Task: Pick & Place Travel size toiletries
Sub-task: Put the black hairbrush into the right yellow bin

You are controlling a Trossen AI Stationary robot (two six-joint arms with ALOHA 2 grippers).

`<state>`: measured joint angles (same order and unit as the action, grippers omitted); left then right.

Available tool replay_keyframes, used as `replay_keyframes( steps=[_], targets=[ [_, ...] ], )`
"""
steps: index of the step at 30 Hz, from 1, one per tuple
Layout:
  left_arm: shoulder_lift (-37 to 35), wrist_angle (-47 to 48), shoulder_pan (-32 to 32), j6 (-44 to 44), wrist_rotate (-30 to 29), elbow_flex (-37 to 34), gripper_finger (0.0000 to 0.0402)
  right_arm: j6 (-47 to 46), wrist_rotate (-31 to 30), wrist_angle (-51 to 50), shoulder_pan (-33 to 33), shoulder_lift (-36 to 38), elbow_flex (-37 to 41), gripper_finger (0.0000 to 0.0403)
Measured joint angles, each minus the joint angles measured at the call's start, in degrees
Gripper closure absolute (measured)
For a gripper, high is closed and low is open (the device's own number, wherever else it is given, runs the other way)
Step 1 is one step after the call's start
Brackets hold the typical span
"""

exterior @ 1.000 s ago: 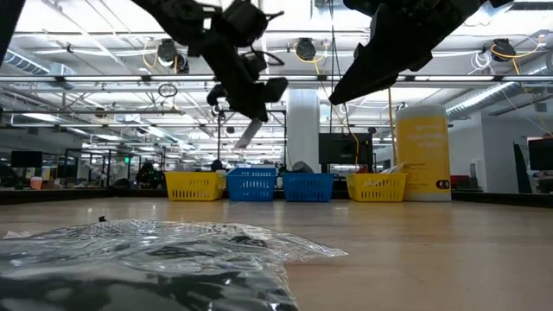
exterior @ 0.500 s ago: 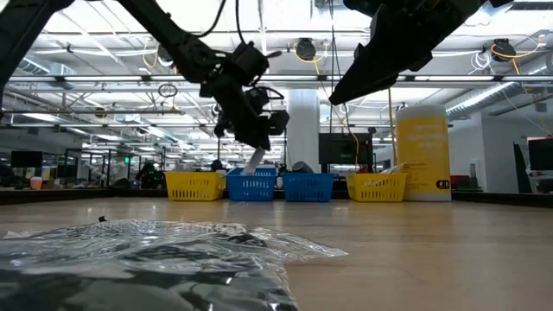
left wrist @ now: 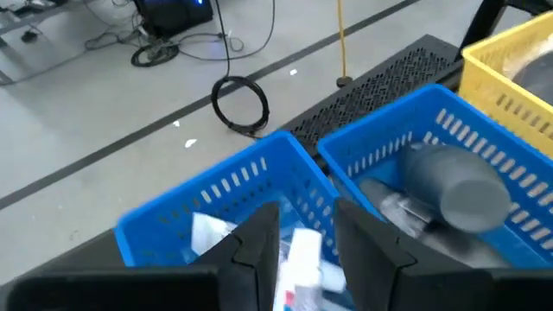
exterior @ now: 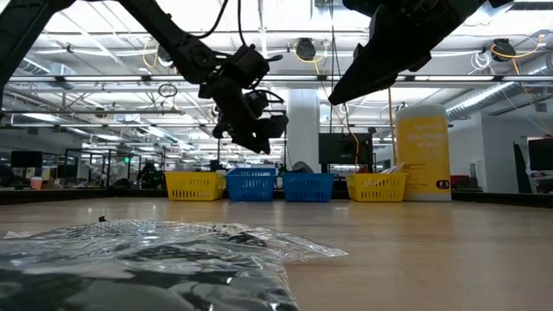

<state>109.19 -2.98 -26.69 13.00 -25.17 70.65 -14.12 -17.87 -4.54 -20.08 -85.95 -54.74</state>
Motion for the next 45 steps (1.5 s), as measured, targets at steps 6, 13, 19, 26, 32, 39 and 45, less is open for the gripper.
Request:
replay_keyframes(
  steps=[6,13,19,26,32,39,45],
  targets=[
    [-0.9,3.8,2.6,0.6,0.9,0.0,0.0289,-0.1,0.0,0.0,0.0,0.0,0.0,0.0238],
    [-6.6,16.3,7.9,-0.2,3.6,0.0,0.0289,-0.2,0.1,0.0,0.0,0.0,0.0,0.0238],
    [-13.6,28.5,15.7,-0.9,9.8,0.0,0.0289,-0.3,0.5,0.1,-0.2,0.0,0.0,0.0238],
    [-17.8,35.9,27.8,-0.5,14.9,0.0,0.0289,-1.7,4.9,0.0,-0.2,0.0,0.0,0.0238],
    [-18.1,37.6,38.2,2.9,15.3,0.0,0.0289,-1.7,5.4,2.0,-0.3,-1.2,0.0,0.0238],
    [-17.3,37.0,48.2,11.4,14.6,0.0,0.0289,1.0,12.2,10.4,-0.4,-6.4,0.0,0.0238],
    [-12.0,36.8,53.8,15.4,15.0,0.0,0.0289,1.8,12.1,14.0,-1.1,-10.2,0.0,0.0238]
  ],
)
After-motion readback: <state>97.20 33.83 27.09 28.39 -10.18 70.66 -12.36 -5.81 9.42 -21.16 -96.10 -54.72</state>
